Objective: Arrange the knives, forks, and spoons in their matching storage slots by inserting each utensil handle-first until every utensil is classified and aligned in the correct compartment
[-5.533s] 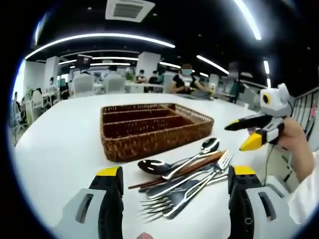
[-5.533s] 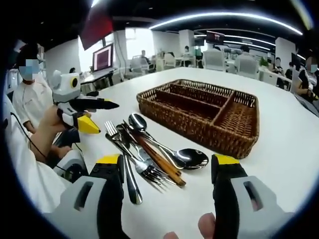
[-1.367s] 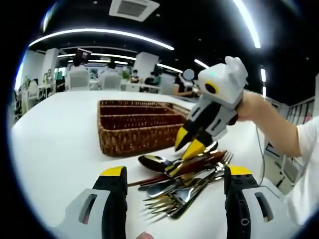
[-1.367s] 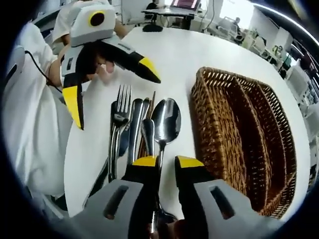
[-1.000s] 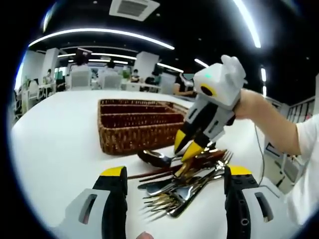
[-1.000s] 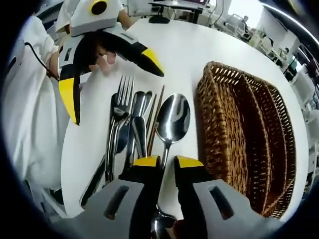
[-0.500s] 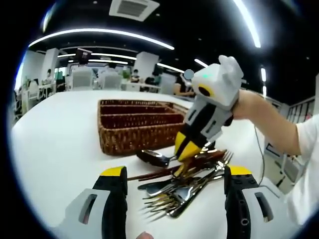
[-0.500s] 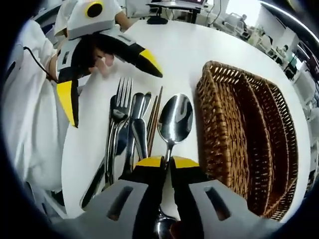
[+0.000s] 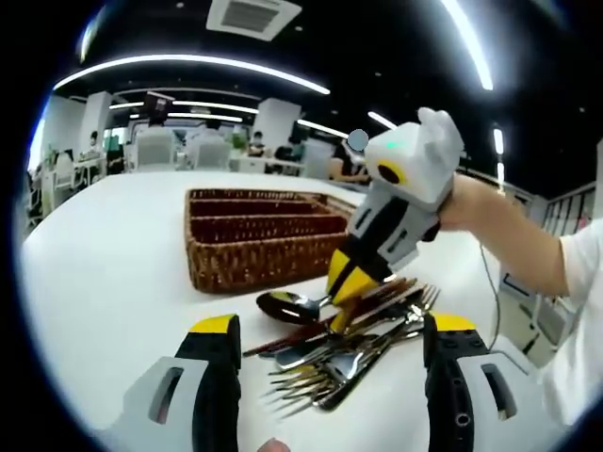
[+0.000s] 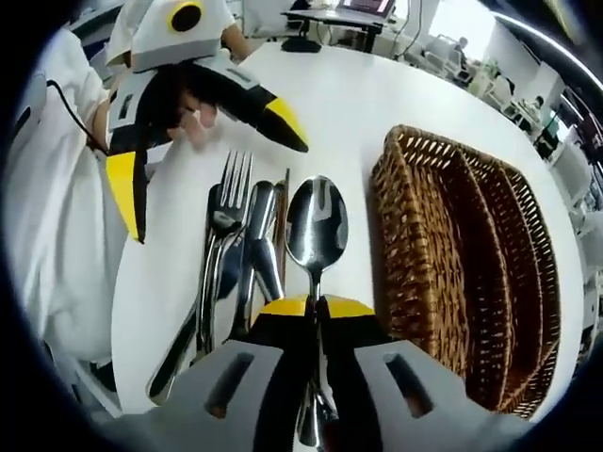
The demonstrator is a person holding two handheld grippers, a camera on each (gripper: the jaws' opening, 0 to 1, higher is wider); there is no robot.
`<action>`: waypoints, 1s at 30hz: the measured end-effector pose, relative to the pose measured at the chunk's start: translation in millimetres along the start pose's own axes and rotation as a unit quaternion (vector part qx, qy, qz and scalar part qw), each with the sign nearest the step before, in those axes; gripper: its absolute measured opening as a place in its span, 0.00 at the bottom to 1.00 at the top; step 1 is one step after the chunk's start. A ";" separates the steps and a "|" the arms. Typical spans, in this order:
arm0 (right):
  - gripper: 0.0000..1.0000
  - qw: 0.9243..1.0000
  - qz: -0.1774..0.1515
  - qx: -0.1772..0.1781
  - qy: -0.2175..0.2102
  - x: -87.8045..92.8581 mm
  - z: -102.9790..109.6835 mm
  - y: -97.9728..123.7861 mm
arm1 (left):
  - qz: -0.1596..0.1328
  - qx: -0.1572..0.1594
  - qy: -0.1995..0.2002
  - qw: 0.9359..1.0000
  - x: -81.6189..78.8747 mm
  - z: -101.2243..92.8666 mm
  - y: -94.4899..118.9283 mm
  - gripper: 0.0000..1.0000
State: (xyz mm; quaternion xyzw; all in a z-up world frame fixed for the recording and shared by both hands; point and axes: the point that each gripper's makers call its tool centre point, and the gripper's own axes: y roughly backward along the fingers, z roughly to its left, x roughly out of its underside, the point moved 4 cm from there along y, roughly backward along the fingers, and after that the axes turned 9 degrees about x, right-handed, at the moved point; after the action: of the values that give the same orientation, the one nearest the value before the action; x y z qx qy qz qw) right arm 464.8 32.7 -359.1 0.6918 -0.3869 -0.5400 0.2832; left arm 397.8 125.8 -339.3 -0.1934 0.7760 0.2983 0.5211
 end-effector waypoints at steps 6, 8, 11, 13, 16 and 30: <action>0.03 1.000 -0.015 0.015 0.001 -3.3 -6.1 2.5 | 0.000 0.000 0.000 1.000 -0.9 0.4 -0.6 0.80; 0.03 1.000 -0.021 0.022 -0.005 -4.5 -9.1 3.7 | 0.000 0.000 0.000 1.000 -1.5 0.6 -0.8 0.80; 0.02 0.999 -0.028 0.030 -0.005 -6.4 -12.4 5.0 | -0.001 0.000 0.000 1.000 -1.7 1.1 -0.8 0.80; 0.02 0.999 -0.036 0.039 -0.005 -8.9 -15.6 6.3 | -0.001 0.000 0.001 1.000 -1.7 1.6 -0.6 0.80; 0.02 0.998 -0.041 0.048 -0.010 -12.3 -19.9 8.0 | -0.001 0.000 0.000 1.000 -1.4 2.2 -0.3 0.80; 0.02 0.992 -0.076 0.099 0.007 -31.5 -32.8 24.4 | -0.002 0.002 -0.004 1.000 -3.8 0.5 -0.3 0.80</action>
State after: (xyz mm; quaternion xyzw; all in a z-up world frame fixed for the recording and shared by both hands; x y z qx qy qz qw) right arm 487.3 45.2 -314.3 0.7478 -0.3825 -0.5141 0.1738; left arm 399.9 125.9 -336.0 -0.1925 0.7742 0.2963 0.5251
